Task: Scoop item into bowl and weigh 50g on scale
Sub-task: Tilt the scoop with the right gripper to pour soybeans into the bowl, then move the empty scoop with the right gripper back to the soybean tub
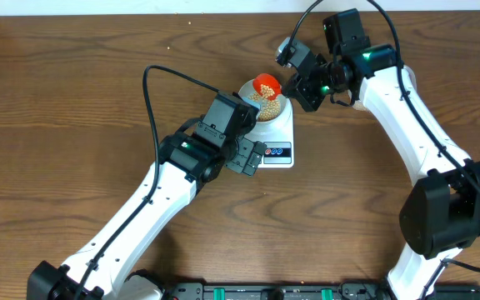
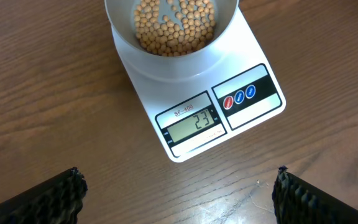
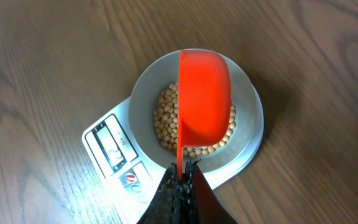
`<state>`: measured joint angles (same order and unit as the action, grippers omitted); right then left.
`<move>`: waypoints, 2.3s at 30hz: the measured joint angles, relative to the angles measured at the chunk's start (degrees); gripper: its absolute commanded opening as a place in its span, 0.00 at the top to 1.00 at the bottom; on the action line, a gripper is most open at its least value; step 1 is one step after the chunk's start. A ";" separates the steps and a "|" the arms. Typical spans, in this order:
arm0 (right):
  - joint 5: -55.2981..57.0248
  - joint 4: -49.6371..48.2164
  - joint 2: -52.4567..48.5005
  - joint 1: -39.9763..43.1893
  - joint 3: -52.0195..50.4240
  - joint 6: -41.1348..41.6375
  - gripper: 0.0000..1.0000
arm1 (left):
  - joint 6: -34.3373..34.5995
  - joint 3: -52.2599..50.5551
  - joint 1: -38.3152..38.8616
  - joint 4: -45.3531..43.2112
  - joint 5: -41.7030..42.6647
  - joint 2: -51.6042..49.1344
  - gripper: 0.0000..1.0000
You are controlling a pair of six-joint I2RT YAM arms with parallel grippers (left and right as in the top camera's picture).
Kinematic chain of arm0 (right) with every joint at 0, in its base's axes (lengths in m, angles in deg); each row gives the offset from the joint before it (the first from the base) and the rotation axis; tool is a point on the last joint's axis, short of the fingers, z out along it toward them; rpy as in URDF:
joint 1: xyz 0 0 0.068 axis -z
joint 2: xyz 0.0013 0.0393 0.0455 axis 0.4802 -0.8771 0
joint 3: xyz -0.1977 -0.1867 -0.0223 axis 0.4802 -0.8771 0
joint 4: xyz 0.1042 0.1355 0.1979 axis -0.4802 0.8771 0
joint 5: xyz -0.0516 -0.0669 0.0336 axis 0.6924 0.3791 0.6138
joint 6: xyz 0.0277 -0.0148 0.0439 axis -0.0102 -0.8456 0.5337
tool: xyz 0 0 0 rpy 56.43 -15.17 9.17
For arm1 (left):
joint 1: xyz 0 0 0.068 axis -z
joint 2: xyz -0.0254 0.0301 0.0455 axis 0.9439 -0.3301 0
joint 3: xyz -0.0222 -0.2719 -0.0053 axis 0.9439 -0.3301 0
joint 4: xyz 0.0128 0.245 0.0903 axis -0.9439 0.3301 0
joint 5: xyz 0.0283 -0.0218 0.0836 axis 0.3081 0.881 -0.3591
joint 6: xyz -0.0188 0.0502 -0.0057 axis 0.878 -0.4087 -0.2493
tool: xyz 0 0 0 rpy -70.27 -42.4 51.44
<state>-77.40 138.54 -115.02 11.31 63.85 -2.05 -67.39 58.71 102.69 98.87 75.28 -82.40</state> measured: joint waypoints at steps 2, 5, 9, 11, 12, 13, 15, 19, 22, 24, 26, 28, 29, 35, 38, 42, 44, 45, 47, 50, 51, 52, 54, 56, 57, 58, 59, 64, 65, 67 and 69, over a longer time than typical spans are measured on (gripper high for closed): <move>0.00 -0.02 0.00 0.00 0.00 -0.44 0.99 | 0.00 0.00 0.00 0.00 0.00 0.00 0.02; 0.00 -0.04 0.00 0.00 0.00 -1.44 0.99 | 0.00 0.00 0.00 0.00 0.00 0.00 0.02; 0.00 -0.04 0.00 0.00 0.00 -3.17 0.99 | 0.00 0.00 0.00 0.00 0.00 0.00 0.02; 0.00 -0.04 0.00 0.00 0.00 -3.98 0.99 | 0.00 0.00 0.00 0.00 0.00 0.00 0.02; 0.00 -0.09 0.00 0.00 0.00 -4.26 0.99 | 0.00 0.00 0.00 0.00 0.00 0.00 0.02; 0.00 -0.31 0.00 0.00 0.00 -4.70 0.99 | 0.00 0.00 0.00 0.00 0.00 0.00 0.02; 0.00 -0.50 0.00 0.00 0.00 -5.09 0.99 | 0.00 0.00 0.00 0.00 0.00 0.00 0.02; 0.00 -0.90 0.00 0.00 0.00 -5.81 0.99 | 0.00 0.00 0.00 0.00 0.00 0.00 0.02; 0.00 -0.90 0.00 0.00 0.00 -6.12 0.99 | 0.00 0.00 0.00 -0.02 0.00 0.00 0.02; 0.00 -0.90 0.00 0.00 0.00 -6.64 0.99 | 0.00 0.00 0.00 0.00 0.00 0.00 0.02; 0.00 -0.90 0.00 0.00 0.00 -7.67 0.99 | 0.00 0.00 0.00 -0.02 0.00 0.00 0.02; 0.00 -0.90 0.00 0.00 0.00 -9.62 0.99 | 0.00 0.00 0.00 0.00 0.00 0.00 0.02; 0.00 -0.90 0.00 0.00 0.00 -10.40 0.99 | 0.00 0.00 0.00 0.00 0.00 0.00 0.02; 0.81 -0.90 0.00 0.00 0.00 -16.59 0.99 | 0.00 0.00 0.00 -0.02 0.00 0.00 0.02; 2.21 -0.94 0.00 0.00 0.00 -19.30 0.99 | 0.00 0.00 0.00 0.00 0.00 0.00 0.02; 3.04 -2.01 0.00 0.00 0.00 -22.34 0.99 | 0.00 0.00 0.00 0.00 0.00 0.00 0.02; 2.91 -2.93 0.04 0.00 0.00 -22.40 0.99 | 0.00 0.00 0.00 0.00 0.00 0.00 0.02; 2.91 -3.72 0.07 0.00 0.00 -21.62 0.99 | 0.00 0.00 0.00 0.00 0.00 0.00 0.02; 2.84 -5.22 0.39 0.13 0.00 -18.84 0.99 | 0.00 0.00 0.00 0.00 0.00 0.00 0.02; 2.71 -6.01 1.95 0.83 0.00 -13.73 0.99 | 0.00 0.00 0.00 0.00 0.00 0.00 0.02; 2.69 -5.92 2.89 1.44 0.00 -11.85 0.99 | 0.00 0.00 0.00 0.00 0.00 0.00 0.02; 2.62 -5.75 3.89 2.14 0.00 -10.05 0.99 | 0.00 0.00 0.00 0.00 0.00 0.00 0.02; 2.58 -5.20 6.29 4.11 0.00 -6.47 0.99 | 0.00 0.00 0.00 0.00 0.00 0.00 0.02; 2.67 -4.24 9.38 7.13 0.00 -2.38 0.99 | 0.00 0.00 0.00 0.00 0.00 0.00 0.02; 2.97 -3.48 10.56 8.72 0.00 -0.42 0.99 | 0.00 0.00 0.00 0.00 0.00 0.00 0.02; 3.50 -2.82 11.41 10.08 0.02 1.55 0.99 | 0.00 0.00 0.00 0.00 0.00 0.00 0.02; 4.39 -1.97 12.20 11.78 0.02 3.63 0.99 | 0.00 0.00 0.00 0.00 0.00 0.00 0.02; 8.39 3.63 12.52 20.06 0.00 11.30 0.99 | 0.00 0.00 0.00 0.00 0.02 0.00 0.02; 9.14 4.50 12.39 21.62 0.00 12.20 0.99 | 0.00 0.00 0.00 -0.02 0.00 0.00 0.02; 10.40 5.84 12.13 23.80 0.00 13.31 0.99 | 0.00 0.00 0.00 -0.02 0.09 0.00 0.02; 11.65 6.69 11.72 25.55 0.00 13.88 0.99 | 0.00 0.00 0.00 -0.02 0.15 0.00 0.02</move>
<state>-65.75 145.23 -103.30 36.86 63.85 11.83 -67.39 58.71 102.69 98.84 75.44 -82.40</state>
